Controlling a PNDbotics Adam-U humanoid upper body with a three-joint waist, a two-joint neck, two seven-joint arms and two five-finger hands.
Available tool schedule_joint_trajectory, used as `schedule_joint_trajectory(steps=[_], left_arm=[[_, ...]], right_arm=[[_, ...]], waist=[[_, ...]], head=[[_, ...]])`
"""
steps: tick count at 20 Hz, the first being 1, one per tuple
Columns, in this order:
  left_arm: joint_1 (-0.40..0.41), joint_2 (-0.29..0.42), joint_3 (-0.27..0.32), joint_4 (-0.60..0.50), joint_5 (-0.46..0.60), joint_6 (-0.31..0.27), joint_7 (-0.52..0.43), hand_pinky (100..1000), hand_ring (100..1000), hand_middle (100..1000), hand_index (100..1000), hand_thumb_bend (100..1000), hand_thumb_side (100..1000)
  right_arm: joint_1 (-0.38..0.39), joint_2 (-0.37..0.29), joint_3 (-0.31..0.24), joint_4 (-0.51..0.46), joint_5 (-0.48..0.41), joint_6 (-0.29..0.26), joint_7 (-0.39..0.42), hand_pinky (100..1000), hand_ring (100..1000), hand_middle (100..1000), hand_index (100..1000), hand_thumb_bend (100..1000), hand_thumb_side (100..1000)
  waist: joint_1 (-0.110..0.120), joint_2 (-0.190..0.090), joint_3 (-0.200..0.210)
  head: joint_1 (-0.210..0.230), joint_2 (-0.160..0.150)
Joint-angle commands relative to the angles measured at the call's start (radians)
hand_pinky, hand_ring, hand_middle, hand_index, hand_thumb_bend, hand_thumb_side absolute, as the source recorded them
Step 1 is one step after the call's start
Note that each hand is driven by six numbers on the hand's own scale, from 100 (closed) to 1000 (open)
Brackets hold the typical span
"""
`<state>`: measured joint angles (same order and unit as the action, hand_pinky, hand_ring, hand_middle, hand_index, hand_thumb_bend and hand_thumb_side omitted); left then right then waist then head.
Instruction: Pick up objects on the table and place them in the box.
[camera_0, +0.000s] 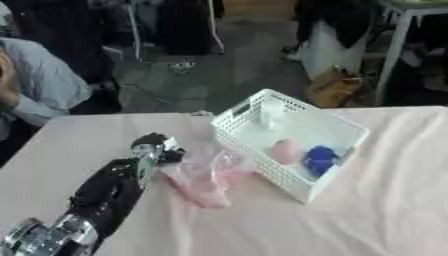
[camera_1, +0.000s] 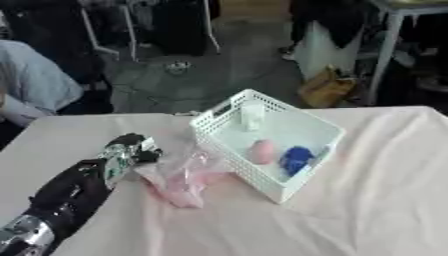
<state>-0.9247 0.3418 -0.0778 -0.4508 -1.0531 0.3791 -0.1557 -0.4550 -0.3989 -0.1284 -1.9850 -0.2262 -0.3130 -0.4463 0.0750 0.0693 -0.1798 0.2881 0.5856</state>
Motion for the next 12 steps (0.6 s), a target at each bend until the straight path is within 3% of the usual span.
schedule_joint_trajectory(steps=[1, 12], left_arm=[[-0.001, -0.004, -0.007, 0.017, -0.023, -0.01, -0.02, 1000, 1000, 1000, 1000, 356, 795], [-0.003, 0.004, 0.006, 0.023, -0.088, -0.022, -0.045, 1000, 1000, 1000, 1000, 327, 767]], right_arm=[[-0.02, -0.007, 0.0, -0.015, -0.006, 0.0, -0.002, 826, 890, 754, 719, 100, 693], [-0.035, 0.002, 0.003, -0.015, -0.009, 0.001, -0.008, 823, 890, 750, 717, 100, 688]], waist=[[0.012, 0.016, -0.004], [0.013, 0.04, -0.015]], head=[[0.009, -0.017], [0.016, -0.03]])
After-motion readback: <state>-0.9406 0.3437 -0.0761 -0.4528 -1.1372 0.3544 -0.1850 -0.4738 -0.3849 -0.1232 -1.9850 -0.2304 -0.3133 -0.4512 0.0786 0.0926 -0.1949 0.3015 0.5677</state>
